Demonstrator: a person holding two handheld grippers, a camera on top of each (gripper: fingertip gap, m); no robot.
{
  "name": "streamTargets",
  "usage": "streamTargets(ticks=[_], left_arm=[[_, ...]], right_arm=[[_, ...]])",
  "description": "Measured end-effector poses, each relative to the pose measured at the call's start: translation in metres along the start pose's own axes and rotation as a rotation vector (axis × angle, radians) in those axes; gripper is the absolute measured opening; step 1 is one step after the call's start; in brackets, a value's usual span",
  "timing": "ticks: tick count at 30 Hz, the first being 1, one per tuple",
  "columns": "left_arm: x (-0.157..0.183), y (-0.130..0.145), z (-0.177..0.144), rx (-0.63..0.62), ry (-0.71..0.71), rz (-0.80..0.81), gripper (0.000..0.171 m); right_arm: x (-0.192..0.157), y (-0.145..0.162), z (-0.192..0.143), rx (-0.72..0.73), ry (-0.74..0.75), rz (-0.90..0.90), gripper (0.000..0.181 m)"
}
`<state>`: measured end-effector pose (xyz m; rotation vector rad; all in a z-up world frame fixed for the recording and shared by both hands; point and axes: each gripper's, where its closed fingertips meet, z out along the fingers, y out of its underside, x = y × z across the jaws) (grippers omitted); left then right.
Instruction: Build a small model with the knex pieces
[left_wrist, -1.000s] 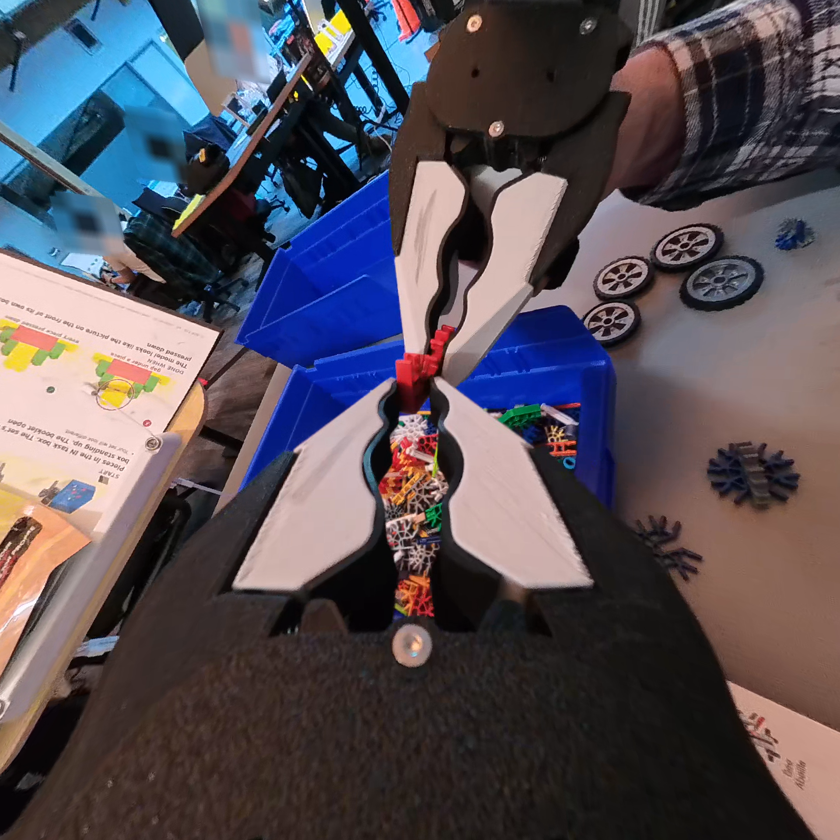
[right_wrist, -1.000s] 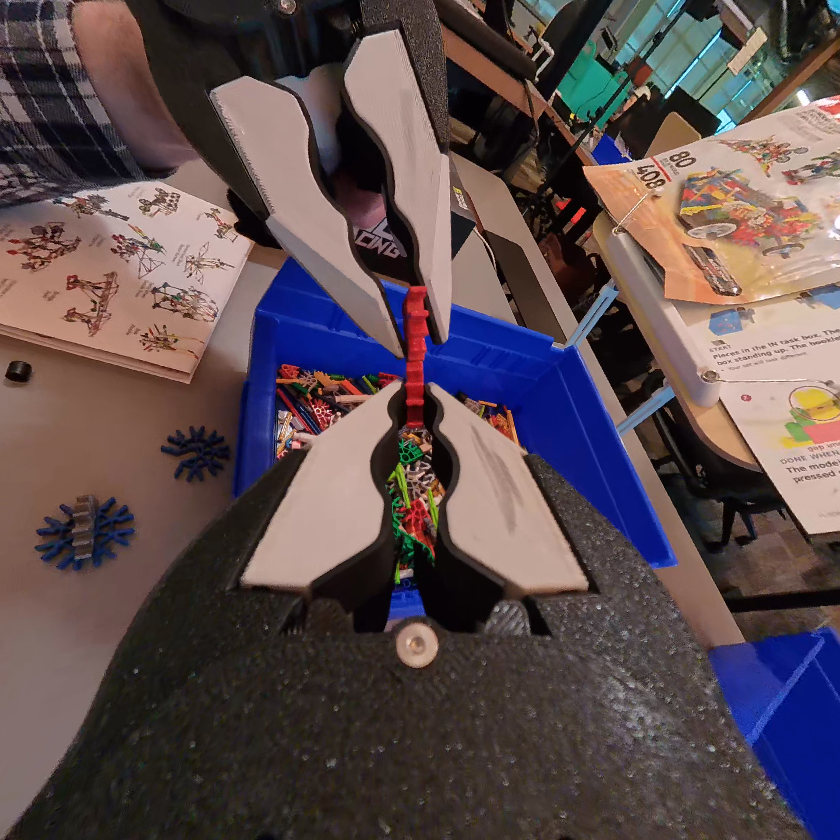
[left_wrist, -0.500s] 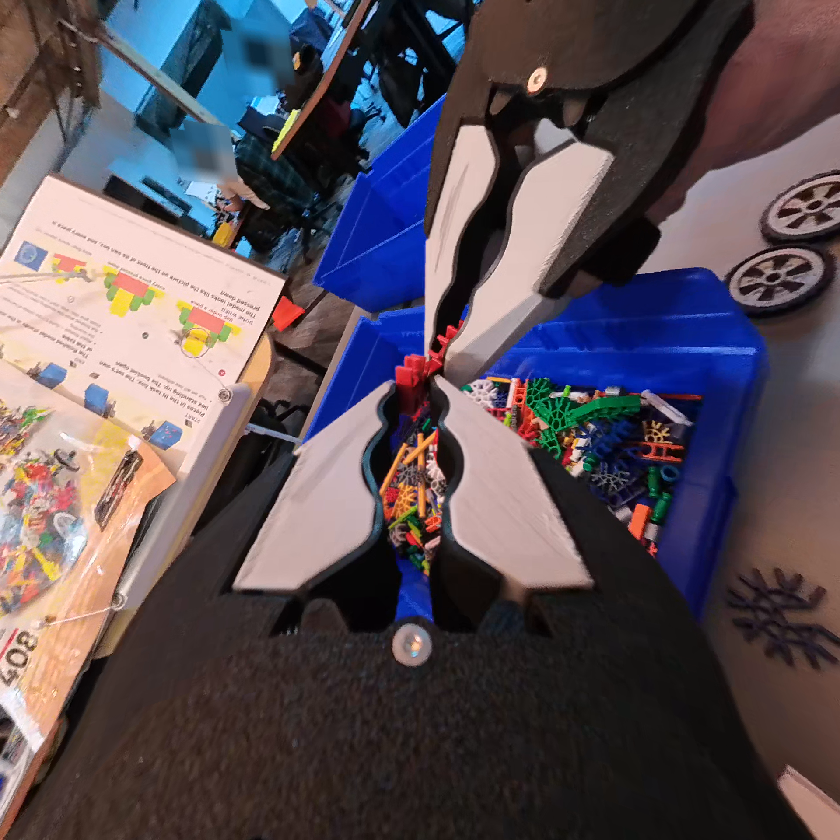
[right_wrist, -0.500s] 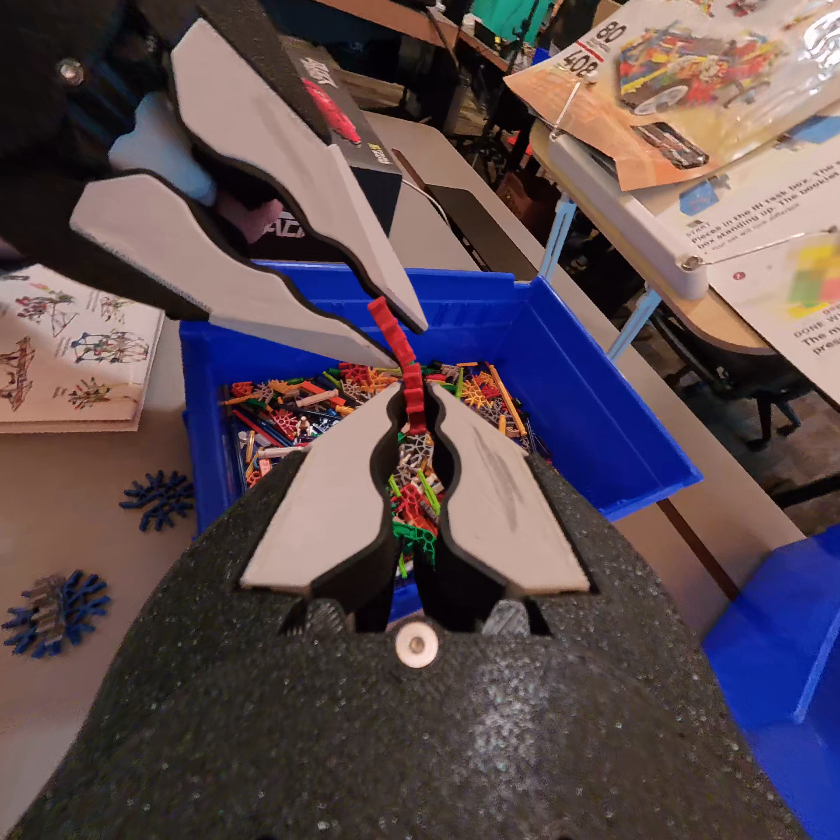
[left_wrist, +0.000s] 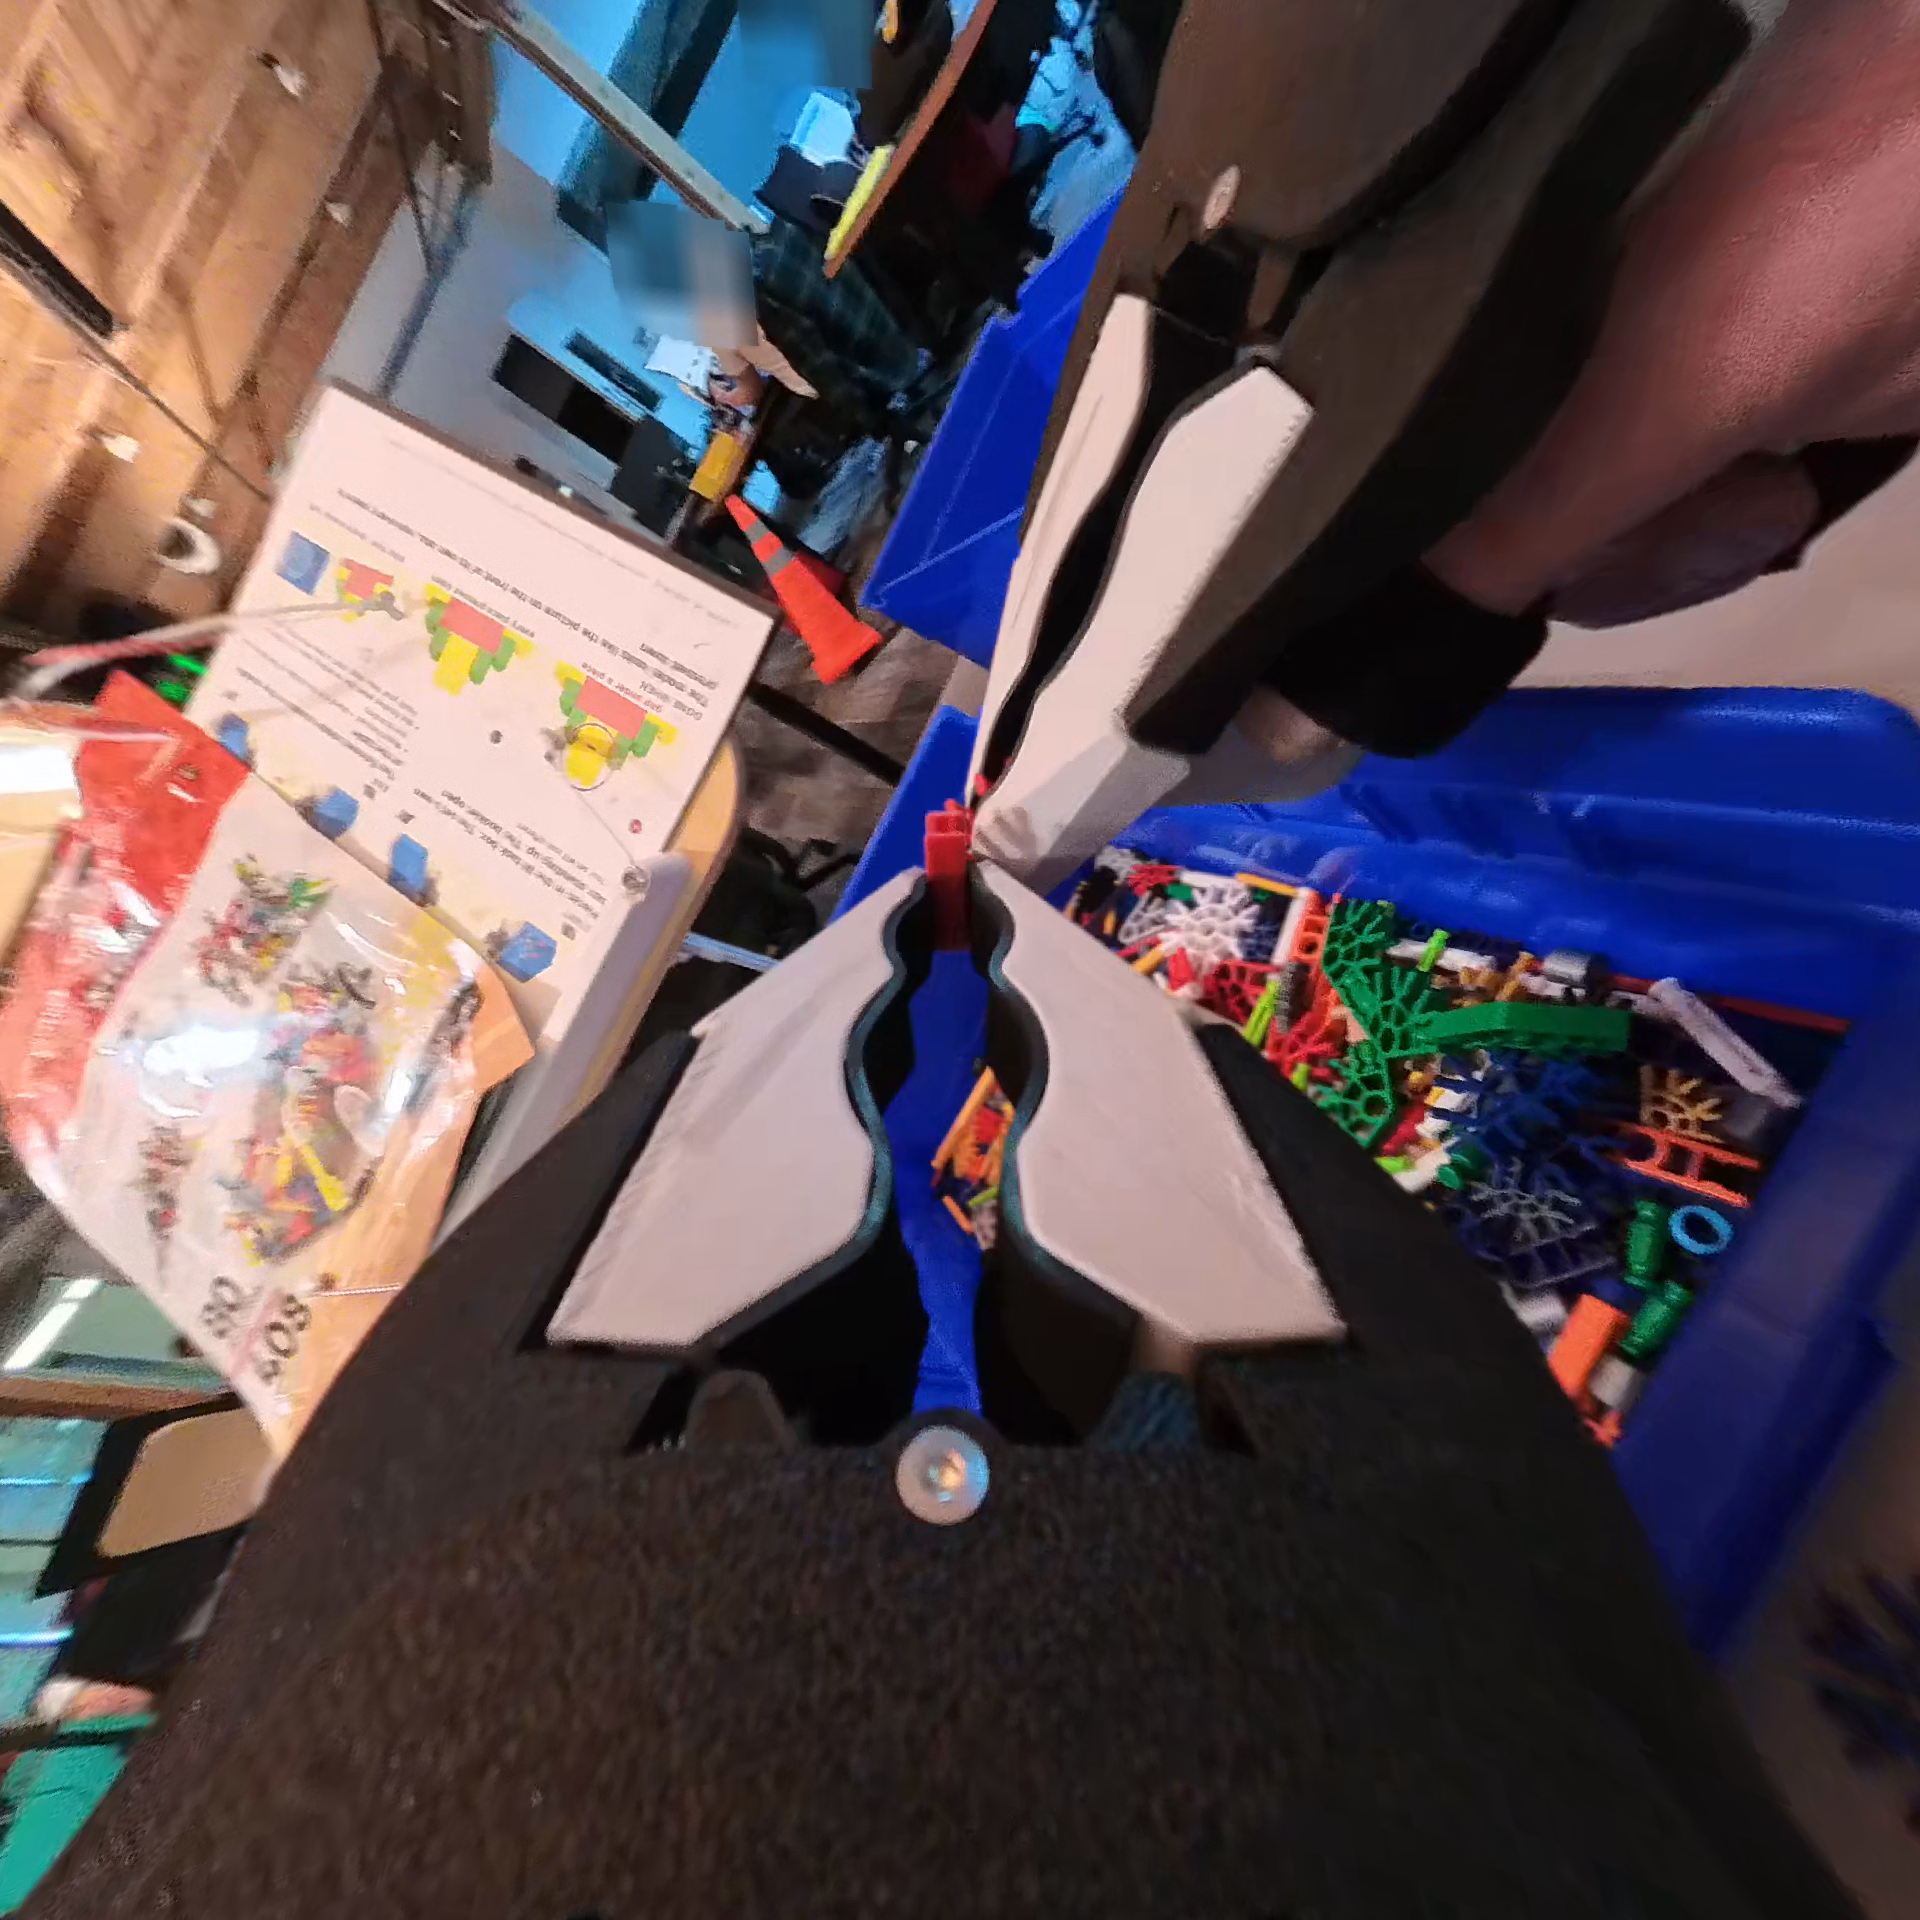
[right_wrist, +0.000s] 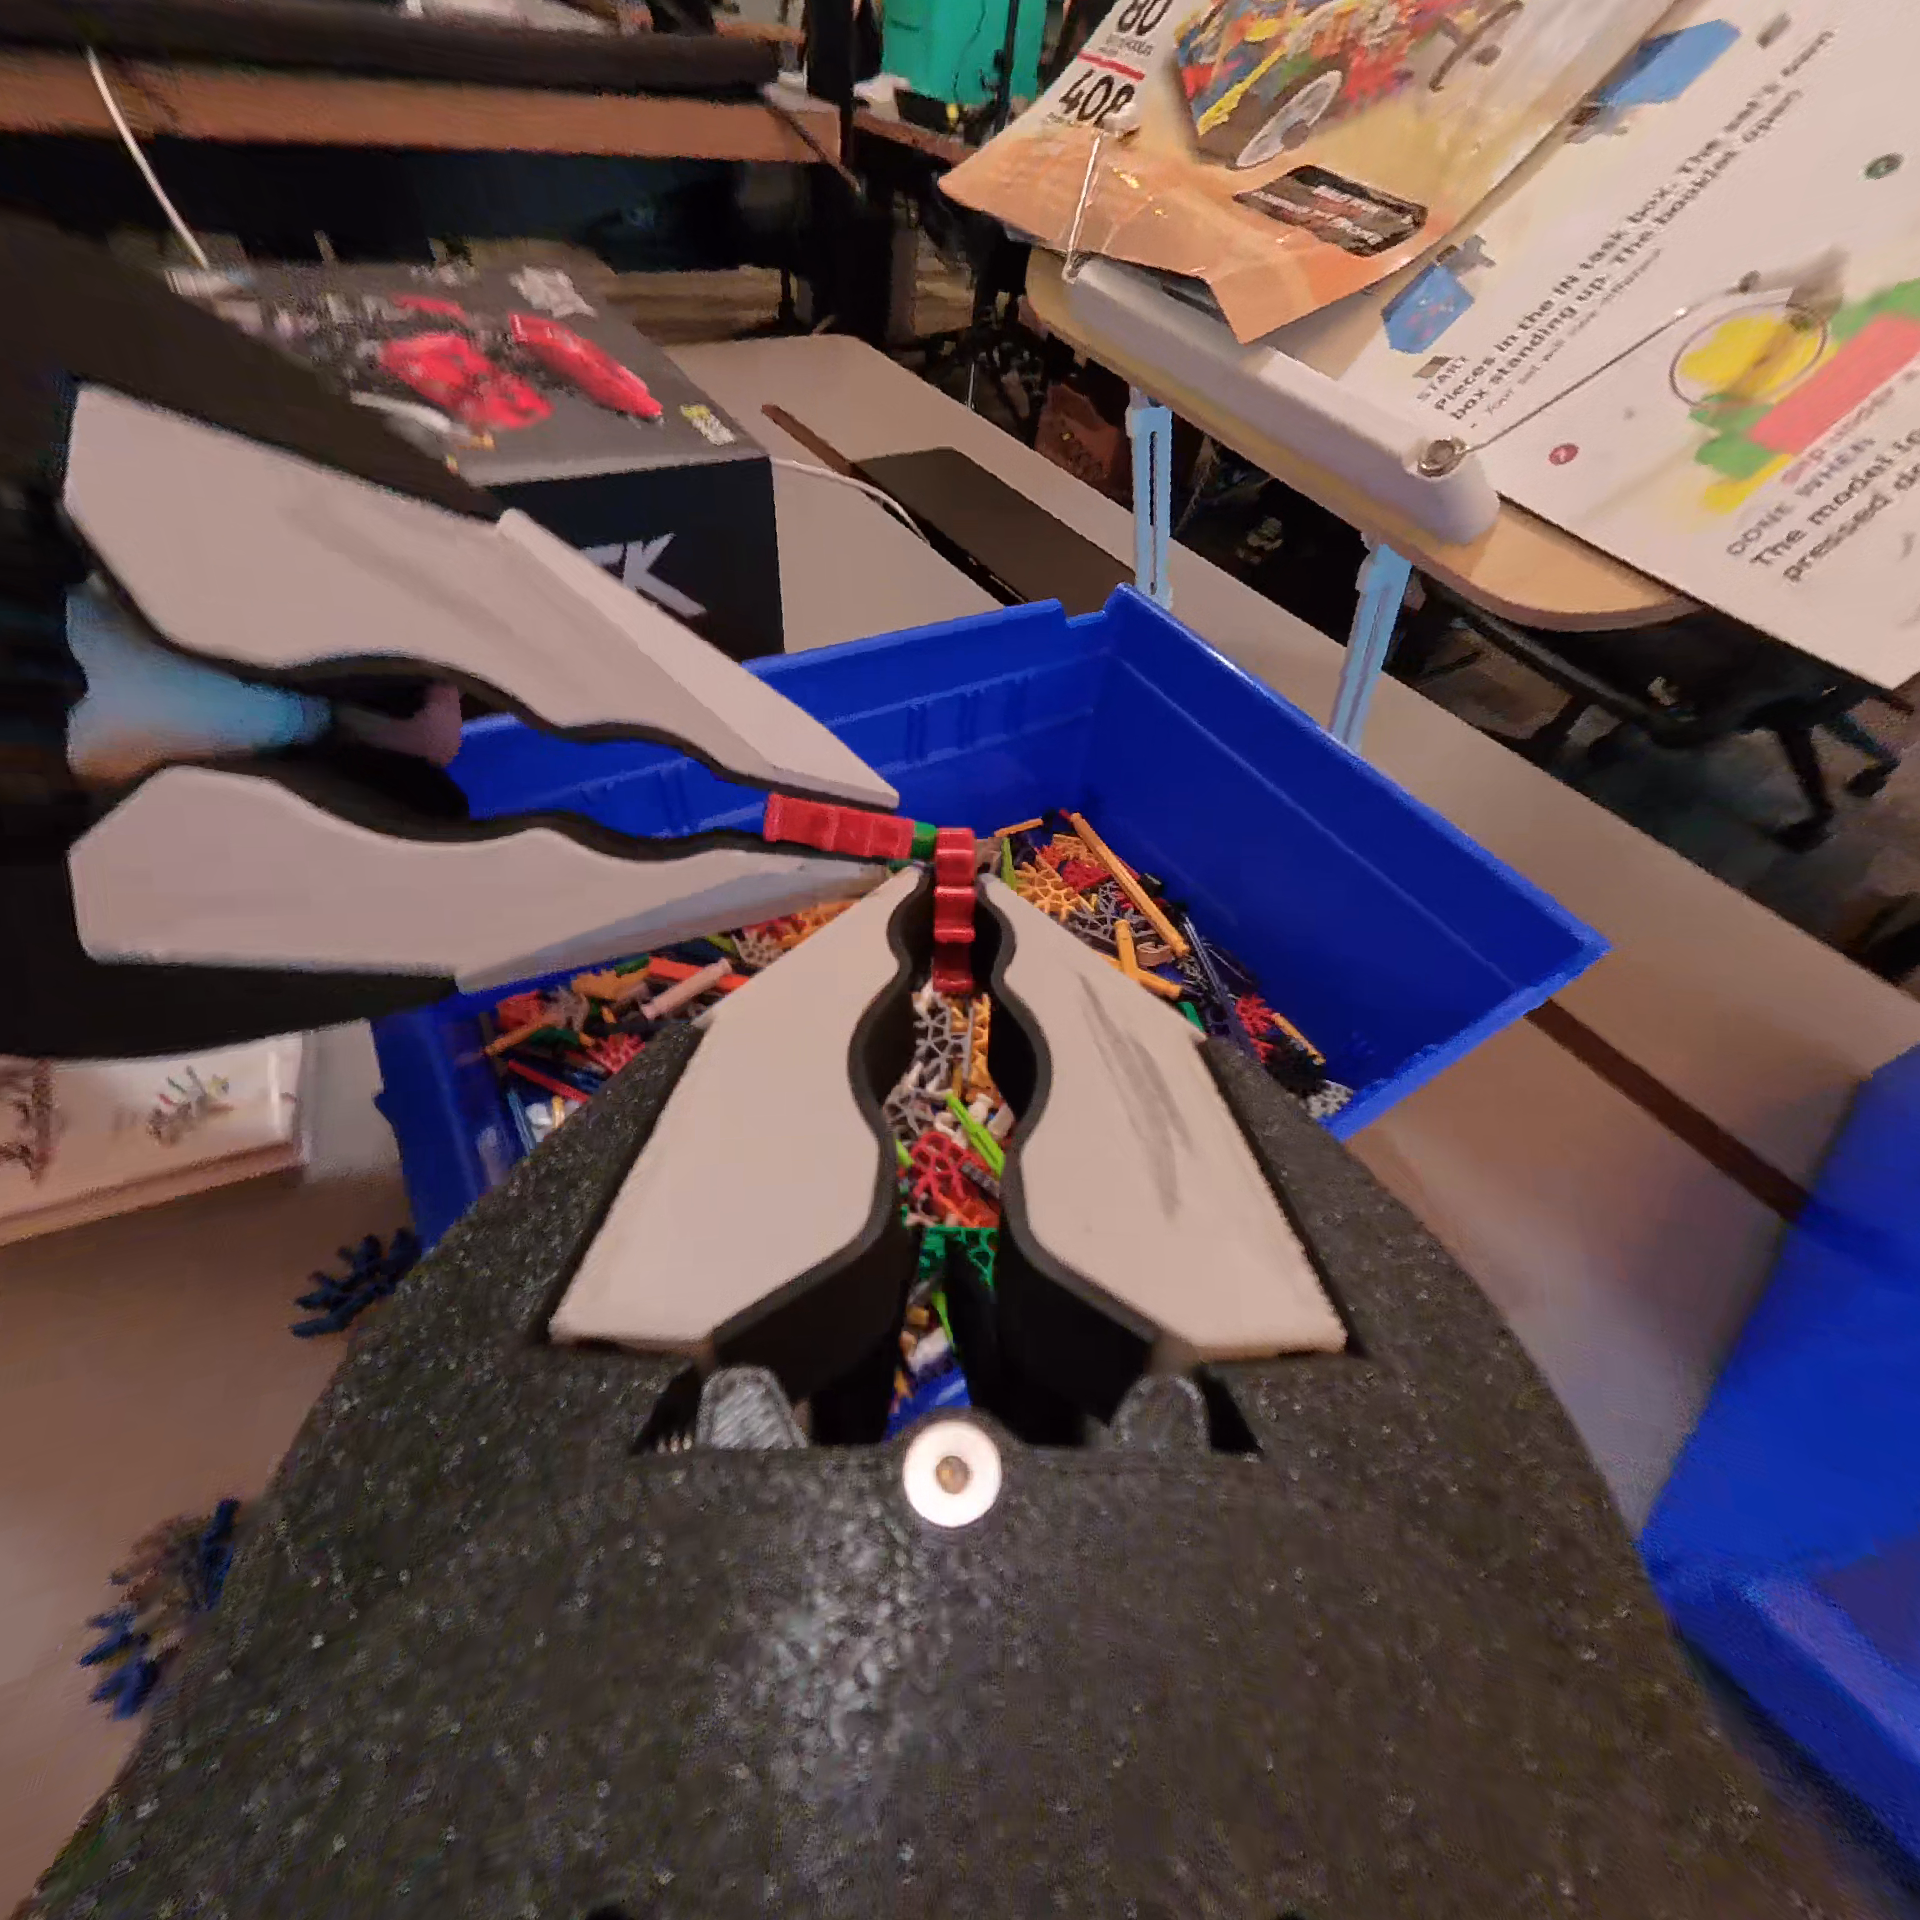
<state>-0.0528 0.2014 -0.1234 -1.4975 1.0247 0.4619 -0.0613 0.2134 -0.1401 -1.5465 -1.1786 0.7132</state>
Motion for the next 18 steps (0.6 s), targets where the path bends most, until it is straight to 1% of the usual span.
streamTargets(ticks=[1, 2, 5, 6, 8, 10, 13, 15, 18], left_arm=[[-0.001, -0.001, 0.000, 0.004, -0.018, 0.017, 0.002], [-0.003, -0.002, 0.000, 0.014, -0.015, -0.013, 0.002], [-0.010, -0.004, -0.005, 0.068, 0.046, -0.188, 0.003], [-0.017, -0.003, -0.007, 0.077, 0.043, -0.236, 0.003], [-0.025, -0.005, -0.012, 0.141, 0.106, -0.392, 0.002], [-0.031, -0.005, -0.016, 0.186, 0.147, -0.503, 0.002], [-0.030, -0.004, -0.017, 0.223, 0.229, -0.619, 0.002], [-0.028, -0.003, -0.016, 0.232, 0.274, -0.667, 0.003], [-0.030, -0.005, -0.019, 0.261, 0.302, -0.708, 0.004]], right_arm=[[0.000, -0.002, 0.000, 0.014, -0.005, 0.030, 0.003], [0.001, -0.004, -0.001, 0.028, -0.012, 0.055, 0.003], [-0.002, -0.010, -0.003, 0.074, -0.059, 0.155, 0.003], [-0.001, -0.011, -0.003, 0.080, -0.060, 0.168, 0.003], [0.009, -0.011, -0.006, 0.085, -0.022, 0.175, 0.004], [0.012, -0.011, -0.007, 0.085, -0.008, 0.147, 0.004], [0.006, 0.002, 0.000, -0.019, 0.001, 0.046, 0.005], [0.002, 0.016, 0.007, -0.094, 0.005, -0.002, 0.025], [0.001, 0.016, 0.008, -0.087, -0.003, -0.008, 0.028]])
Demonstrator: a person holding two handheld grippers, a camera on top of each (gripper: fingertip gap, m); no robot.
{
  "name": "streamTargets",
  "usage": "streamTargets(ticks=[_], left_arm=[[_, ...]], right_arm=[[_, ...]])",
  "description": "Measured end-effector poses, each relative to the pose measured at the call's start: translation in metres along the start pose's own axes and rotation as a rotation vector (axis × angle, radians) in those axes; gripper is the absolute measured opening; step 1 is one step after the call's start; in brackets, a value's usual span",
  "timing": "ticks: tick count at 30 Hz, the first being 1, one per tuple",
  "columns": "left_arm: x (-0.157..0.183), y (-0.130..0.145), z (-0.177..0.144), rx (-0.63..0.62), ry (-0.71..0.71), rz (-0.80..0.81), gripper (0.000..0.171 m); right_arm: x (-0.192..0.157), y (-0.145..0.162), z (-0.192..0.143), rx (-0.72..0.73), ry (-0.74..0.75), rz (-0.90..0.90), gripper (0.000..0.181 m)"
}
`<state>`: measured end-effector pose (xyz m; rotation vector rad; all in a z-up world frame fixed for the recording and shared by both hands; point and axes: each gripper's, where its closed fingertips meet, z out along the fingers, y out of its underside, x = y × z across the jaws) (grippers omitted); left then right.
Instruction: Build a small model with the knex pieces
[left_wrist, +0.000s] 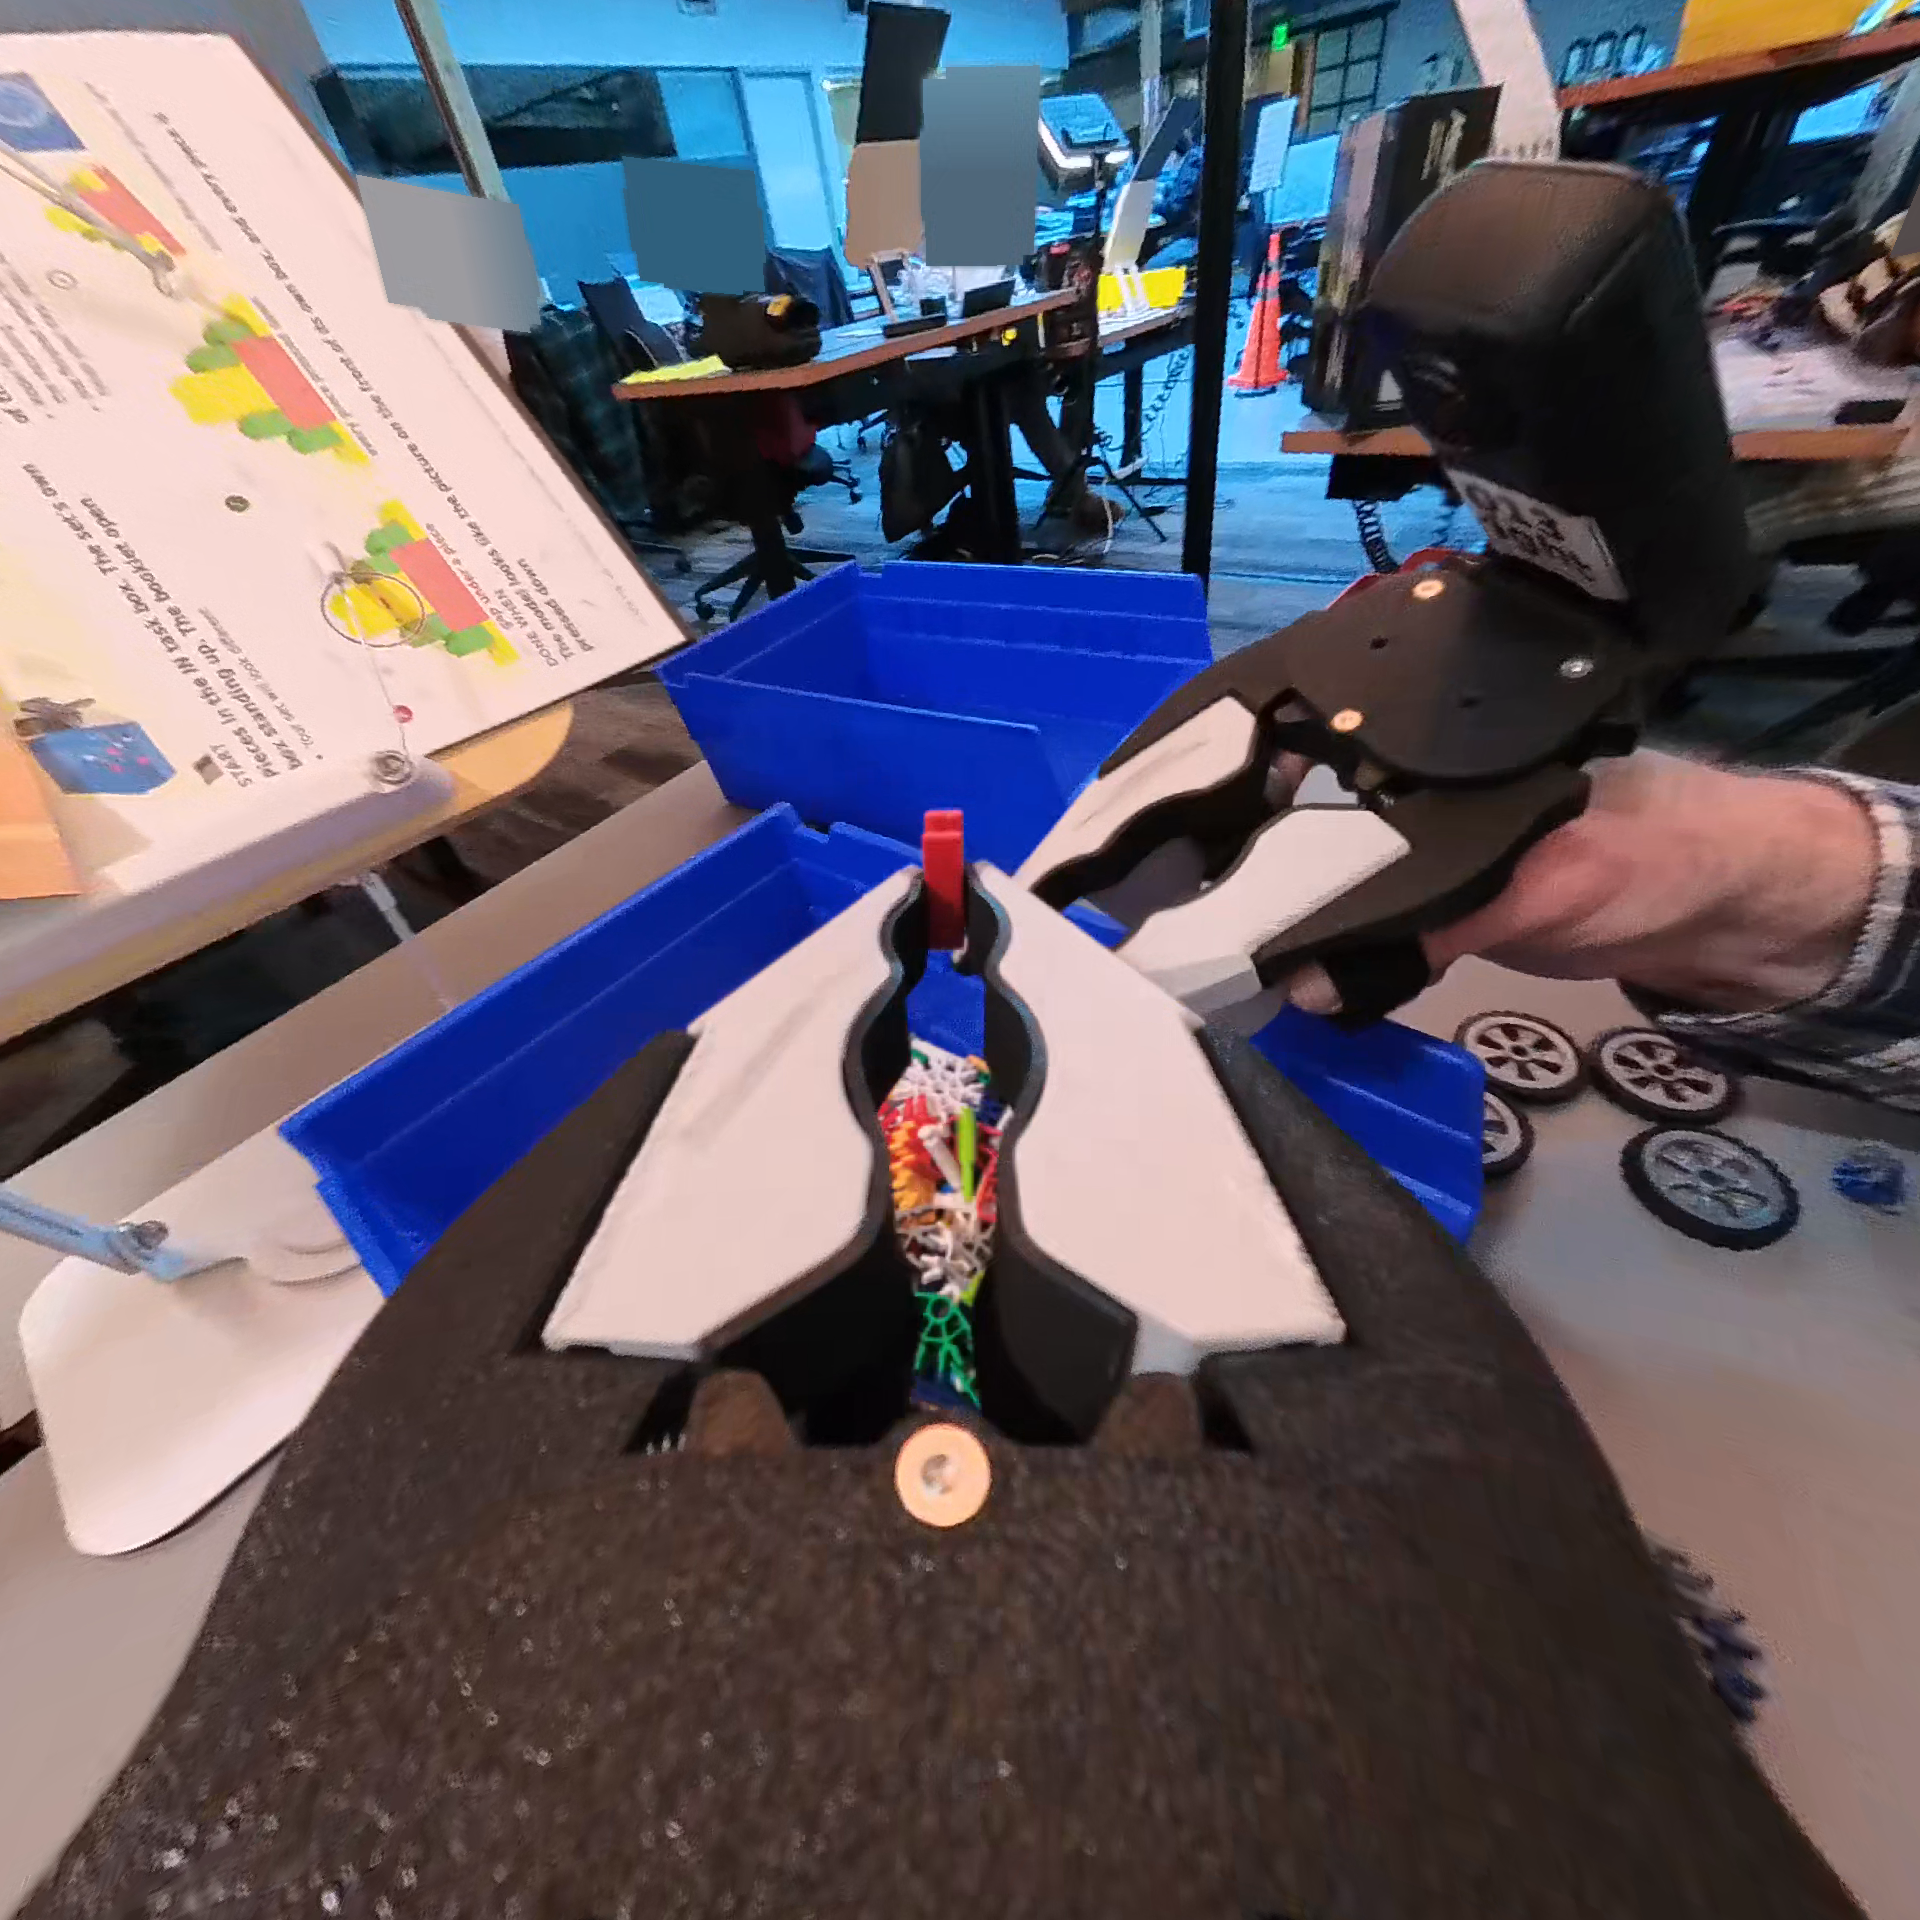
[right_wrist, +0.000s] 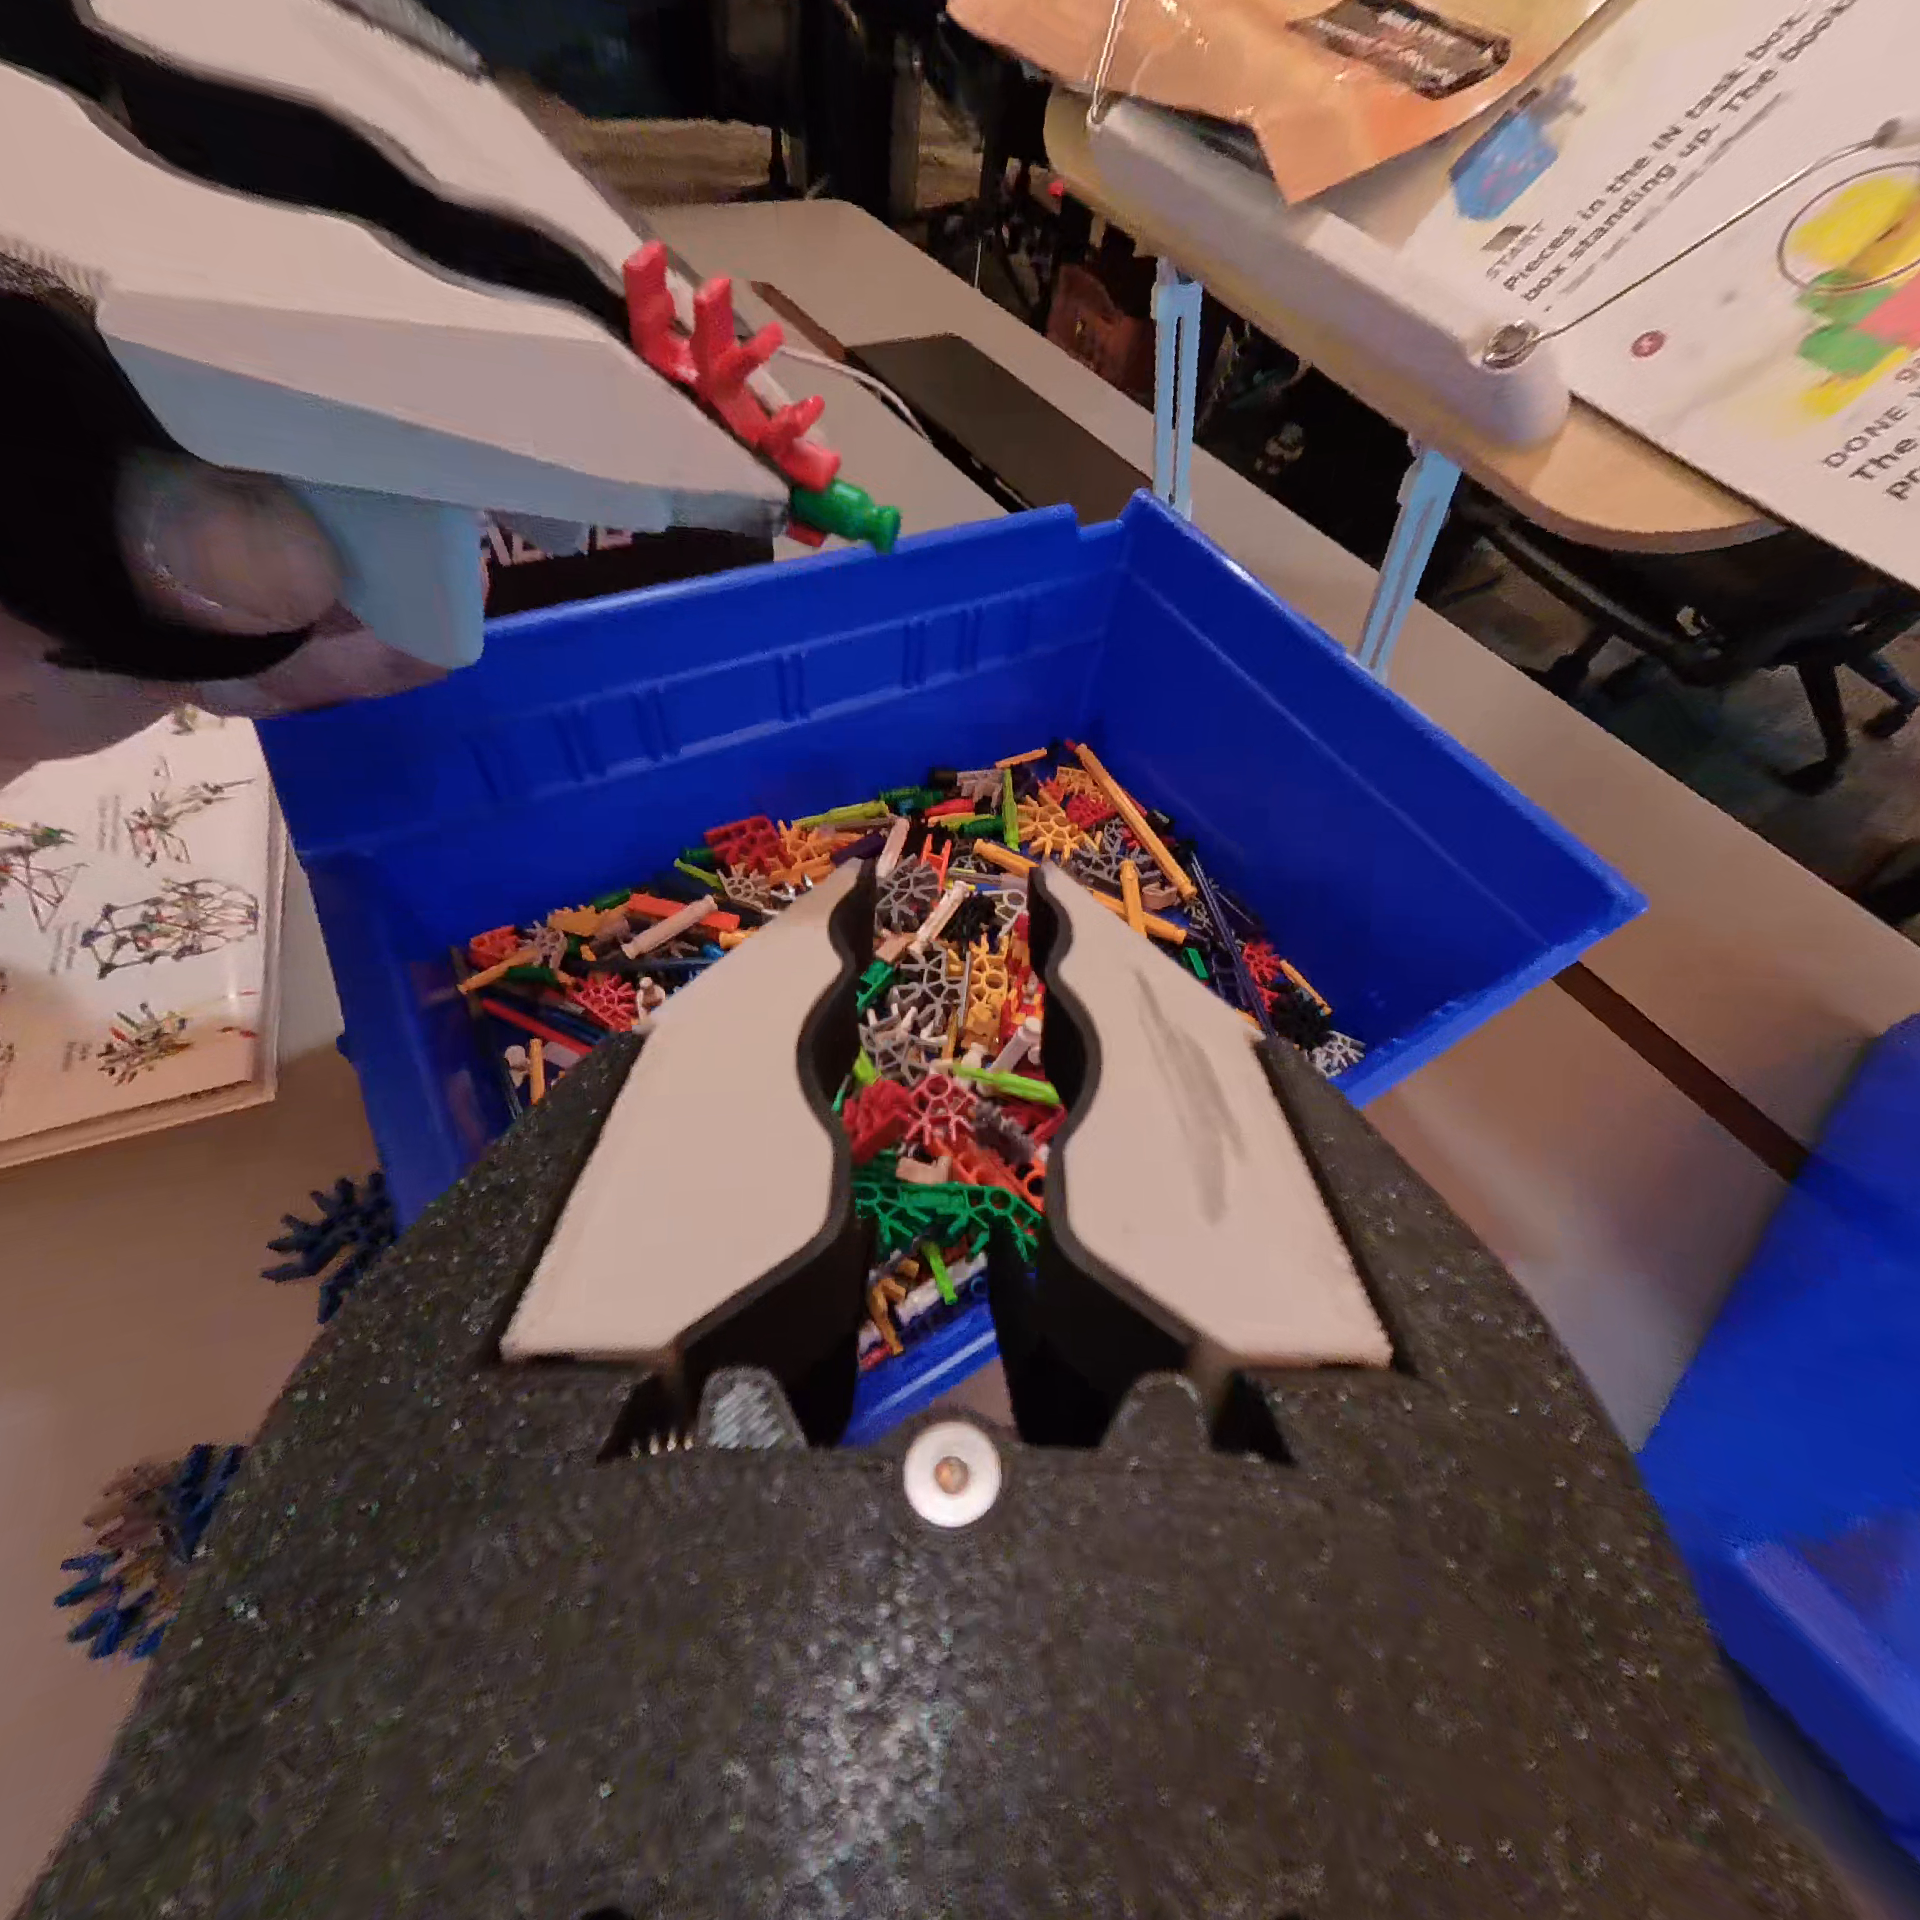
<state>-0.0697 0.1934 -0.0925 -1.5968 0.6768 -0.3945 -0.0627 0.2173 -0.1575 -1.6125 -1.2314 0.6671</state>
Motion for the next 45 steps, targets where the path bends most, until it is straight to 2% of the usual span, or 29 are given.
streamTargets(ticks=[4, 9, 19, 22, 30, 36, 45], left_arm=[[0.002, -0.003, -0.003, 0.016, 0.046, -0.039, 0.004], [0.025, 0.001, -0.002, -0.029, 0.173, 0.021, 0.004], [0.047, -0.005, -0.018, 0.002, 0.380, -0.022, 0.004], [0.053, -0.010, -0.024, 0.027, 0.442, -0.050, 0.004], [0.054, -0.011, -0.028, 0.041, 0.475, -0.058, 0.004], [0.048, -0.009, -0.025, 0.028, 0.413, -0.003, 0.009], [0.047, -0.012, -0.030, 0.033, 0.405, 0.022, 0.007]], right_arm=[[0.002, -0.020, -0.015, 0.112, -0.015, -0.014, 0.027], [-0.025, -0.050, -0.038, 0.290, -0.209, -0.011, 0.027], [-0.046, -0.053, -0.056, 0.336, -0.349, -0.102, 0.006], [-0.053, -0.056, -0.062, 0.365, -0.409, -0.088, 0.005], [-0.060, -0.057, -0.062, 0.367, -0.417, -0.101, 0.005], [-0.056, -0.057, -0.063, 0.356, -0.393, -0.123, 0.003], [-0.058, -0.053, -0.064, 0.332, -0.404, -0.152, 0.003]])
